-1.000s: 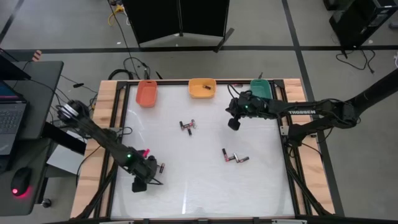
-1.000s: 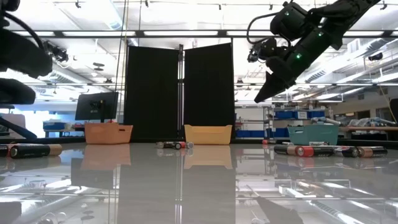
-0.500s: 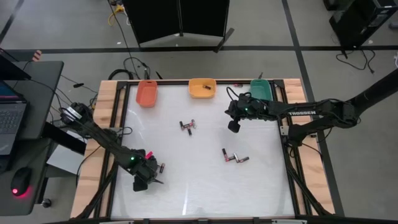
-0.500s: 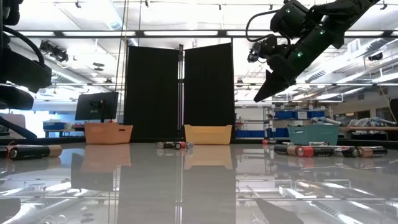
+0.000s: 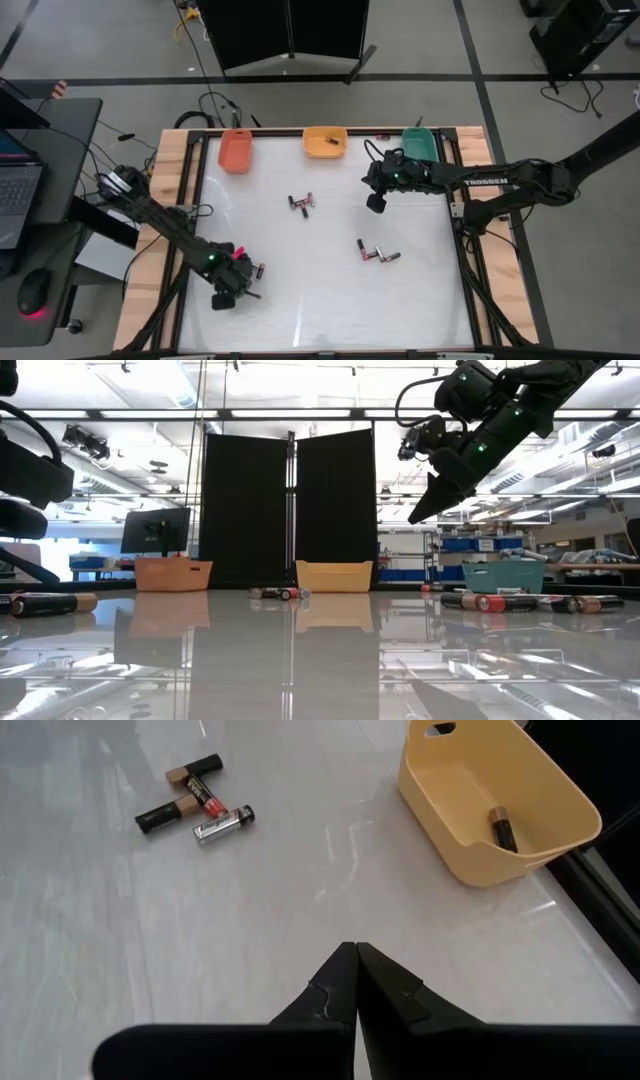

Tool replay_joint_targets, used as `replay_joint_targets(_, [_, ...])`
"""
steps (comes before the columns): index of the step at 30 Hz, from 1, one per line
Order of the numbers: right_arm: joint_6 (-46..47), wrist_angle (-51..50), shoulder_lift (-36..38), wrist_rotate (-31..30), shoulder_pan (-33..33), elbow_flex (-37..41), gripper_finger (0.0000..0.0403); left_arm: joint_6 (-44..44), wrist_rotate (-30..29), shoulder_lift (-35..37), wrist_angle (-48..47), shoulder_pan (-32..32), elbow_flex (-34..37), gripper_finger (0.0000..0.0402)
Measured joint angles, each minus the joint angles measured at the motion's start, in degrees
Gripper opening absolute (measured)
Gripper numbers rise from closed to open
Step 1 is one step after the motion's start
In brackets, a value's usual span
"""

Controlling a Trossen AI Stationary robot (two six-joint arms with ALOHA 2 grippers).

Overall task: Sort batteries
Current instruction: Put the black battery into the green bin

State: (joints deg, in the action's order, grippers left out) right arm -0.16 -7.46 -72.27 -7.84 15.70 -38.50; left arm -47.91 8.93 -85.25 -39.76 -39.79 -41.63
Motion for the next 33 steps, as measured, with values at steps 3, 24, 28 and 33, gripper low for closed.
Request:
replay_joint_targets(3, [0.0, 0.02, 0.0, 0.0, 0.0, 0.0, 0.002, 1.24, 2.39, -0.09, 0.11, -0.15, -0.88, 0.0013])
replay_joint_targets(24, [0.04, -0.02, 0.0, 0.0, 0.0, 0.0, 0.0017, 20.55, -8.75, 0.0, -9.4, -2.07, -11.21, 0.0128])
replay_joint_targets(28, [0.04, -0.03, 0.0, 0.0, 0.0, 0.0, 0.0018, 24.06, -9.31, 0.0, -9.48, -2.08, -9.38, 0.0135])
replay_joint_targets(33, [0.04, -0.11, 0.0, 0.0, 0.0, 0.0, 0.0019, 28.42, -11.19, 0.0, -8.04, -1.93, -7.05, 0.0135])
